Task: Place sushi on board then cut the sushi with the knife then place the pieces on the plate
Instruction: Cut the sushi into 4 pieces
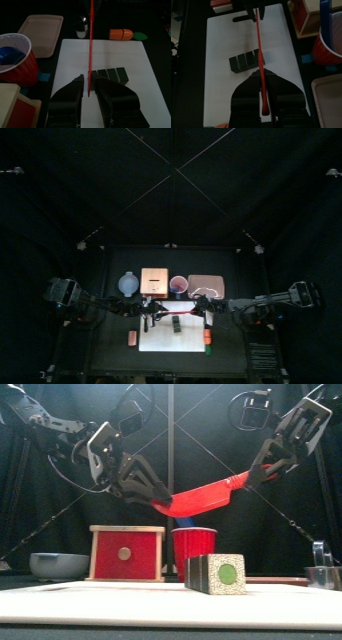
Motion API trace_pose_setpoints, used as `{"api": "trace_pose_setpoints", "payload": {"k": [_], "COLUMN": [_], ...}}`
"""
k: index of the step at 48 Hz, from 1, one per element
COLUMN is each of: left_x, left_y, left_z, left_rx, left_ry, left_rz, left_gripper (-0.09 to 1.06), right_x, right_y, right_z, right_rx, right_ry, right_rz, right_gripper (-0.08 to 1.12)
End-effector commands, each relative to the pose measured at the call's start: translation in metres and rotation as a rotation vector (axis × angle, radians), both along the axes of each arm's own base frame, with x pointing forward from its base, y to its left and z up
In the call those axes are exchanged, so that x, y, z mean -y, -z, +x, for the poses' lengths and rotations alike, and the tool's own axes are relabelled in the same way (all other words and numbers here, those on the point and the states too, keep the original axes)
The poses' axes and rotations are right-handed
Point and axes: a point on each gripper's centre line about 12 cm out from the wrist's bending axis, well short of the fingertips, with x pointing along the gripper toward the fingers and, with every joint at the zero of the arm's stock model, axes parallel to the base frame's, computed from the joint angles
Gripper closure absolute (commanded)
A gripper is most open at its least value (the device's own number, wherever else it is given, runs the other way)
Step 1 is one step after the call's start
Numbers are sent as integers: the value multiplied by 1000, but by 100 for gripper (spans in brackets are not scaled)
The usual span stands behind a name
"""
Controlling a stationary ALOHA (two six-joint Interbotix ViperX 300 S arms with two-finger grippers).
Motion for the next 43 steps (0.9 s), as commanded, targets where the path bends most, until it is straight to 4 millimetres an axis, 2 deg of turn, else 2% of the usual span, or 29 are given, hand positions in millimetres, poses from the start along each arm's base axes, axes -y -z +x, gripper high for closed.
{"api": "trace_pose_setpoints", "payload": {"k": [1, 14, 30, 43], "left_x": [1, 1, 17, 26], "left_y": [-8, -3, 4, 21], "left_z": [5, 5, 6, 19], "left_rx": [29, 14, -27, -97], "left_ry": [1, 0, 31, 51], "left_rz": [1, -1, -30, -46], "left_gripper": [44, 46, 45, 45], "right_x": [-1, -1, -3, 0], "right_y": [-8, -2, 30, 45], "right_z": [2, 3, 10, 13], "right_rx": [32, 23, -87, -142], "right_ry": [-4, -4, 14, 26], "right_rz": [1, 3, 36, 34], "right_gripper": [66, 66, 66, 66]}}
